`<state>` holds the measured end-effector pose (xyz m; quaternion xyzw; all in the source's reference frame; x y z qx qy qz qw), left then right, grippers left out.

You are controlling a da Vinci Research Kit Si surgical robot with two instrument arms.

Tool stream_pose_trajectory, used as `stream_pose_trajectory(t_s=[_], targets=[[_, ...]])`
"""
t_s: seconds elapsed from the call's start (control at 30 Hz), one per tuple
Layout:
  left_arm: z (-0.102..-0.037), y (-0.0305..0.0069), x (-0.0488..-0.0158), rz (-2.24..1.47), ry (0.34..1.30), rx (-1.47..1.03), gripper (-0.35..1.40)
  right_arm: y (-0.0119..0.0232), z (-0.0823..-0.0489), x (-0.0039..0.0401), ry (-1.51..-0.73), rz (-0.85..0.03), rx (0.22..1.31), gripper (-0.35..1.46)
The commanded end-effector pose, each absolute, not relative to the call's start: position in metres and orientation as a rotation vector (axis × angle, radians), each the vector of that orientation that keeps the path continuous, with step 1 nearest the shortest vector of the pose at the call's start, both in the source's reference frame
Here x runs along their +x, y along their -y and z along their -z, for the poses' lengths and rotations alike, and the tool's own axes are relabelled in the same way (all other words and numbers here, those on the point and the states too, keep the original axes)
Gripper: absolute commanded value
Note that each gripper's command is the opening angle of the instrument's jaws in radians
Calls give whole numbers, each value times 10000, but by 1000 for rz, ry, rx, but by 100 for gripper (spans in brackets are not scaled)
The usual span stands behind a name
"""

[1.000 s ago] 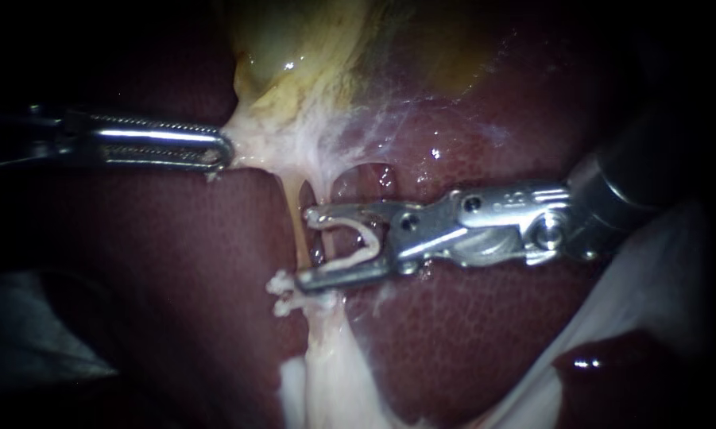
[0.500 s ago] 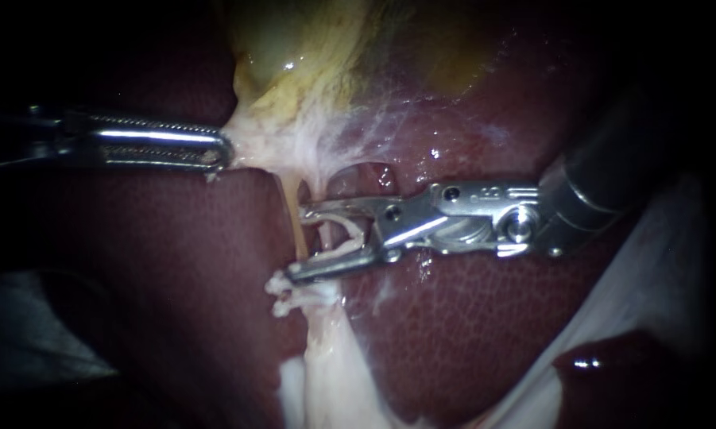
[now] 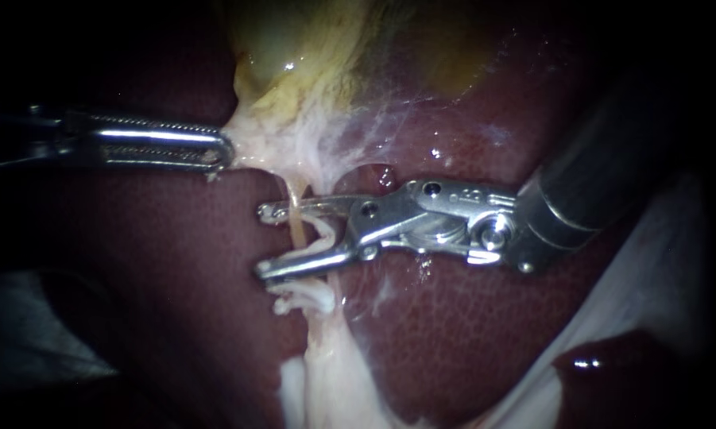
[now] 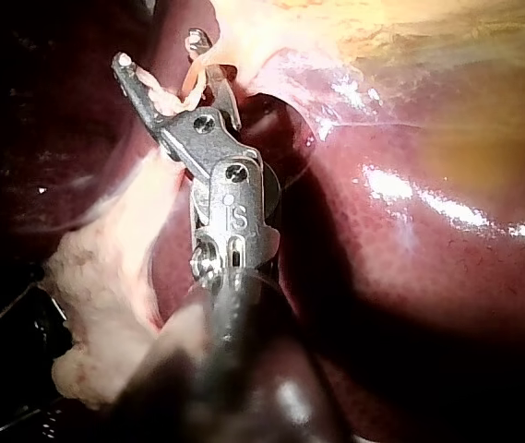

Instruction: Clipping third clip left tube

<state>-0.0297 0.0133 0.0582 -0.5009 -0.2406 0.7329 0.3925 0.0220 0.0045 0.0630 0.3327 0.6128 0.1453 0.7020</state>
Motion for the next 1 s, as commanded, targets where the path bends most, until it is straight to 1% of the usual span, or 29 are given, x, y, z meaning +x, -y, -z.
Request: stream_pose_trajectory(t_s=[0.03, 0.27, 0.43, 0.57, 0.63, 0.83, 1.0], targets=[[-583, -133, -297, -1860, 611, -1272, -35, -45, -627, 219, -1365, -322, 743, 42], [-583, -133, -297, -1860, 611, -1272, -35, -48, -620, 216, -1359, -344, 722, 24], [-583, -133, -297, -1860, 611, -1272, -35, -48, -621, 212, -1354, -353, 731, 1], [-583, -133, -297, -1860, 611, -1272, -35, -47, -620, 211, -1350, -361, 740, -26], [-583, -133, -297, -1860, 611, -1272, -35, -47, -620, 210, -1344, -371, 746, -35], [-583, -133, -297, -1860, 611, -1272, -35, -47, -622, 209, -1331, -394, 775, -35], [-583, -133, -298, -1860, 611, -1272, -35, -47, -623, 207, -1331, -394, 775, -35]])
